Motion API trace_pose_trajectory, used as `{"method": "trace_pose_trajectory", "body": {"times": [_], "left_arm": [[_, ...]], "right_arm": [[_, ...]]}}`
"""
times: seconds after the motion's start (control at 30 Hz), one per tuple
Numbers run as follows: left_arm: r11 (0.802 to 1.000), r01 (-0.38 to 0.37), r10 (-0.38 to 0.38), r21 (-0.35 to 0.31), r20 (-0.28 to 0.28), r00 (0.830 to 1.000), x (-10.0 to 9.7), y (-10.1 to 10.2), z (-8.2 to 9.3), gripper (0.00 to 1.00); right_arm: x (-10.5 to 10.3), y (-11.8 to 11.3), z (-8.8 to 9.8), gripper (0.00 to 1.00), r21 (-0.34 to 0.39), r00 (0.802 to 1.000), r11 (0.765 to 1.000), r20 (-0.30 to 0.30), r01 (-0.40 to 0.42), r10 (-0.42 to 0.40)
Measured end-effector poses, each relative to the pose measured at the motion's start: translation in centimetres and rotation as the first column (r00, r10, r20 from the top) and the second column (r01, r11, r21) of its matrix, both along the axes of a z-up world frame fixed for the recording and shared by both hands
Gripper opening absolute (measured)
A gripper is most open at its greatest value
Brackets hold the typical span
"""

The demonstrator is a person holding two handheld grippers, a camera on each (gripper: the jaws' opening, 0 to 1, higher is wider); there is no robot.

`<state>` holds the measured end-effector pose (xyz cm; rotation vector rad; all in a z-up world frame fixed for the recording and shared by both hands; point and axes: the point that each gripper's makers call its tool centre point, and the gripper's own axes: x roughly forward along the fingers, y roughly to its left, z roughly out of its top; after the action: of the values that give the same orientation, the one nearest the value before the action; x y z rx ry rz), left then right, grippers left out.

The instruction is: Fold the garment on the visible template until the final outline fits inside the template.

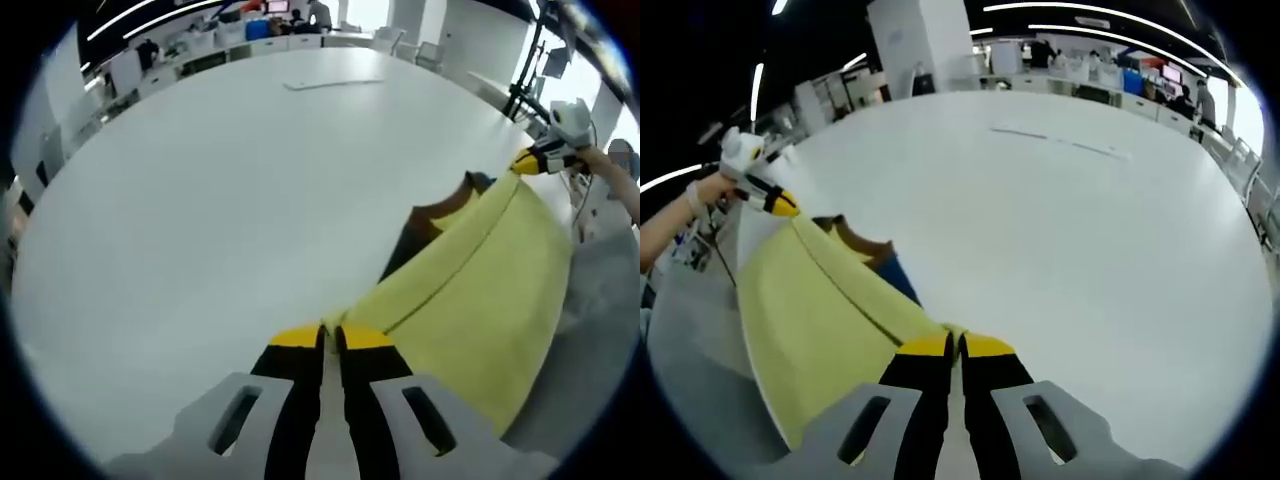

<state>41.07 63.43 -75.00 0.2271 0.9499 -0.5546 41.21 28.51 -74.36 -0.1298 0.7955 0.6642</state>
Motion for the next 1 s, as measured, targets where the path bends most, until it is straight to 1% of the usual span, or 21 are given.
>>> {"method": "trace_pose_trajectory", "body": {"times": [0.17, 0.53, 0.73, 0.93, 1.0], "left_arm": [[1.0, -0.004, 0.004, -0.006, 0.013, 1.0, 0.0, 0.1, 0.4, 0.05], [1.0, -0.015, 0.015, 0.003, 0.08, 0.997, 0.5, 0.6, 2.2, 0.12], [1.0, -0.014, 0.015, -0.011, 0.096, 0.995, 0.3, 0.5, 3.0, 0.19], [1.0, 0.003, 0.0, -0.031, 0.092, 0.996, -0.5, 0.1, 3.8, 0.24], [0.999, 0.006, -0.003, -0.037, 0.094, 0.996, -0.8, 0.0, 4.0, 0.27]], "right_arm": [[0.0, 0.0, 0.3, 0.05, -0.003, 1.0, 1.0, 0.013, 0.005, -0.005], [0.4, -0.2, 1.9, 0.09, 0.006, 0.998, 1.0, 0.061, 0.026, -0.026], [0.2, -0.2, 2.4, 0.13, 0.002, 0.997, 1.0, 0.079, 0.028, -0.028], [-0.3, -0.2, 2.7, 0.16, 0.001, 0.997, 1.0, 0.08, 0.022, -0.022], [-0.4, -0.2, 2.8, 0.17, -0.004, 0.996, 1.0, 0.09, 0.021, -0.02]]}}
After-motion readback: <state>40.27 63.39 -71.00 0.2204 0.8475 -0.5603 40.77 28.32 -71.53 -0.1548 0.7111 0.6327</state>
